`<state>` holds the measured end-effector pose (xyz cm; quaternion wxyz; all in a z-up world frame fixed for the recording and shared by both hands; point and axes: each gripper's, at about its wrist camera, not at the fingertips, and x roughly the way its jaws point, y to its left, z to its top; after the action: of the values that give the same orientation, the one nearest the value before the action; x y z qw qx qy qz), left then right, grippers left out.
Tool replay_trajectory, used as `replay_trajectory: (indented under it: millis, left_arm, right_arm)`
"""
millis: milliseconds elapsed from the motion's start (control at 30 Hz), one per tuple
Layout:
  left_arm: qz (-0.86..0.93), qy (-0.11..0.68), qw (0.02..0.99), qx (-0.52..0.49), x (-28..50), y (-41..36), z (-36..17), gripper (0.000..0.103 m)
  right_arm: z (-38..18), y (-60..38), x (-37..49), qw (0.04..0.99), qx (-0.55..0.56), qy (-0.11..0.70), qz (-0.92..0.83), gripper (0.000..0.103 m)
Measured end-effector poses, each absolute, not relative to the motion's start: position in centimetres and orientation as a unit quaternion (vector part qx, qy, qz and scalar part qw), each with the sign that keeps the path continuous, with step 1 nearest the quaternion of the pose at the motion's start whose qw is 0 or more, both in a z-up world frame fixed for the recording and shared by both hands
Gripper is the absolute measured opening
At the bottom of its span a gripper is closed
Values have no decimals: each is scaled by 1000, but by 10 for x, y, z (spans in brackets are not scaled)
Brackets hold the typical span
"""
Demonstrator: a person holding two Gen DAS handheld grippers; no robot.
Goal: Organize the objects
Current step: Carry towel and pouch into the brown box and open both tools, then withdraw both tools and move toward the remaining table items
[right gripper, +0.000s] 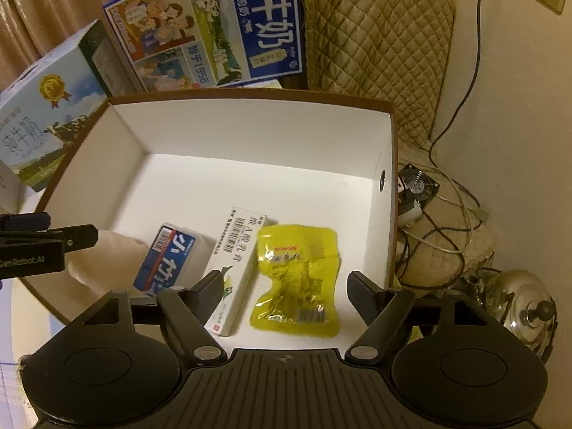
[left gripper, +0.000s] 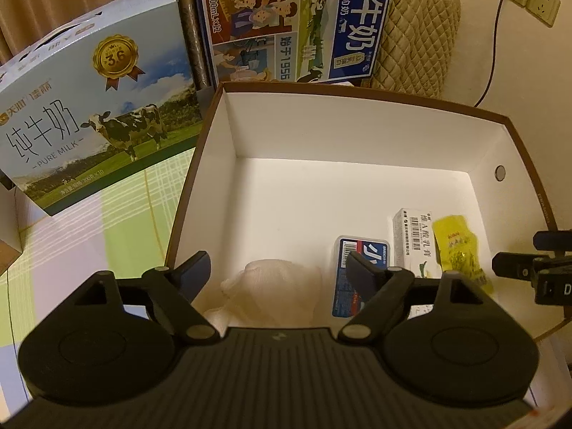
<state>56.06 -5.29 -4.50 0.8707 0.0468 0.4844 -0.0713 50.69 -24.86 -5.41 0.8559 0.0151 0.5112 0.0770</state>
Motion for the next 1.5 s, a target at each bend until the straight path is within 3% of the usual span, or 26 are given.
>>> replay_trajectory:
  millis: [967,1500]
  left_arm:
    - [-71,438,896,0,456,-37,27,86]
    - [-49,442,895,-31,374,-15,29,86]
  right_arm:
    - [-8,-252,416,872,26,470,130,75]
    - [-7,-253,356,867,12,475,150,75]
